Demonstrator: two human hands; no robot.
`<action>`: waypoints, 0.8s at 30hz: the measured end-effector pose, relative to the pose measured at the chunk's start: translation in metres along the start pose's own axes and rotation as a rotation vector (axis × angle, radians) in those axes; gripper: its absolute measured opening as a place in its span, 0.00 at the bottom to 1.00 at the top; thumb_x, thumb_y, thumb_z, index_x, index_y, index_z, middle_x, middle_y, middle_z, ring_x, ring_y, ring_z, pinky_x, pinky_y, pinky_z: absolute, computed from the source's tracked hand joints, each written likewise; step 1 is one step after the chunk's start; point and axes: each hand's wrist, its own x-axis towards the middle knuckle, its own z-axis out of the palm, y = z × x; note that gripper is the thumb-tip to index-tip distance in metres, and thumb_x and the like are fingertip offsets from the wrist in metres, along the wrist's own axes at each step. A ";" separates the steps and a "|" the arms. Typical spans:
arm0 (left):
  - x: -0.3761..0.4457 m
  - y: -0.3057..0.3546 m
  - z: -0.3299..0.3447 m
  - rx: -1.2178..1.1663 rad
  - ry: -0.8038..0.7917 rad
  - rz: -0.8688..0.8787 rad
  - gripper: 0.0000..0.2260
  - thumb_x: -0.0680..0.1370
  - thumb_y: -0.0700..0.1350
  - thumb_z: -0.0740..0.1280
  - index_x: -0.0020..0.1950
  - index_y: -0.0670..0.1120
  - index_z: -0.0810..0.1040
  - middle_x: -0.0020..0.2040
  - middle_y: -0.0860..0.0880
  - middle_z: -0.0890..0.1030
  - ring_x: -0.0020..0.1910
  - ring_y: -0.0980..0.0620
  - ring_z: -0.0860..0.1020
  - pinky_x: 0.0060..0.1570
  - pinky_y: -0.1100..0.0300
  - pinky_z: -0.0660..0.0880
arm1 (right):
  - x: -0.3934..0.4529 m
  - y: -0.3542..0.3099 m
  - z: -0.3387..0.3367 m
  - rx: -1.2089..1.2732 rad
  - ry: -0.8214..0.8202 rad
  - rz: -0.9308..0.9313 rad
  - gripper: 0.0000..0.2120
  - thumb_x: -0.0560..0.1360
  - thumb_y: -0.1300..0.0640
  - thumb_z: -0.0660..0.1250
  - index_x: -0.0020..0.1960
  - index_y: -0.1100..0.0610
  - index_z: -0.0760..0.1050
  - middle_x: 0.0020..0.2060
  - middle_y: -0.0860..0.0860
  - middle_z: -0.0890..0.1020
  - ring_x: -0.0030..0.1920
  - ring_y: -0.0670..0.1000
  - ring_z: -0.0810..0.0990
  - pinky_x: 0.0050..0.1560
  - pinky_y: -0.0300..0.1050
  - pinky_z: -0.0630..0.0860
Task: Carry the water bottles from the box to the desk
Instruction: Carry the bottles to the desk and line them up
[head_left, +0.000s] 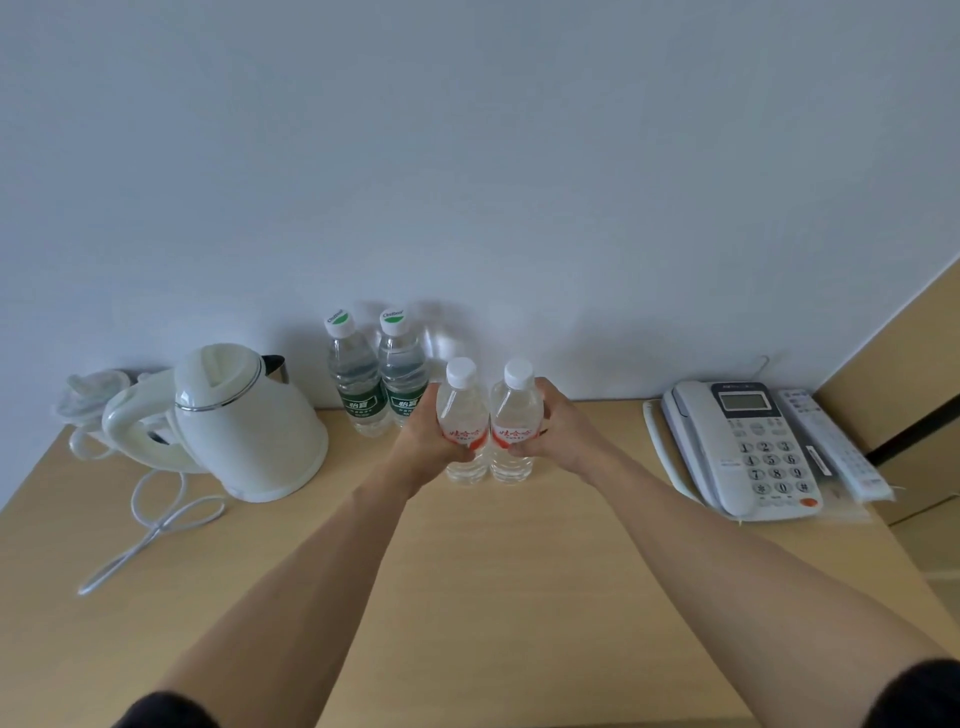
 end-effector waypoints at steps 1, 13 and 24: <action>-0.002 0.002 -0.002 0.044 -0.009 0.010 0.35 0.65 0.31 0.77 0.66 0.54 0.69 0.56 0.52 0.79 0.56 0.52 0.78 0.45 0.65 0.74 | -0.001 -0.002 -0.002 -0.014 0.000 -0.013 0.35 0.63 0.63 0.81 0.64 0.49 0.70 0.54 0.47 0.82 0.58 0.49 0.80 0.62 0.56 0.77; -0.018 0.092 -0.028 0.940 0.172 0.332 0.22 0.75 0.53 0.75 0.68 0.54 0.77 0.57 0.53 0.81 0.55 0.49 0.80 0.45 0.57 0.72 | -0.011 -0.026 -0.016 -0.169 0.094 -0.215 0.26 0.62 0.45 0.79 0.57 0.44 0.74 0.50 0.38 0.82 0.52 0.38 0.79 0.52 0.30 0.72; 0.023 0.112 -0.029 1.076 0.093 0.258 0.20 0.74 0.46 0.77 0.65 0.46 0.79 0.55 0.42 0.83 0.55 0.40 0.81 0.54 0.47 0.79 | -0.011 -0.023 -0.015 -0.265 0.124 -0.228 0.30 0.65 0.54 0.81 0.63 0.51 0.72 0.56 0.45 0.81 0.55 0.48 0.81 0.57 0.45 0.77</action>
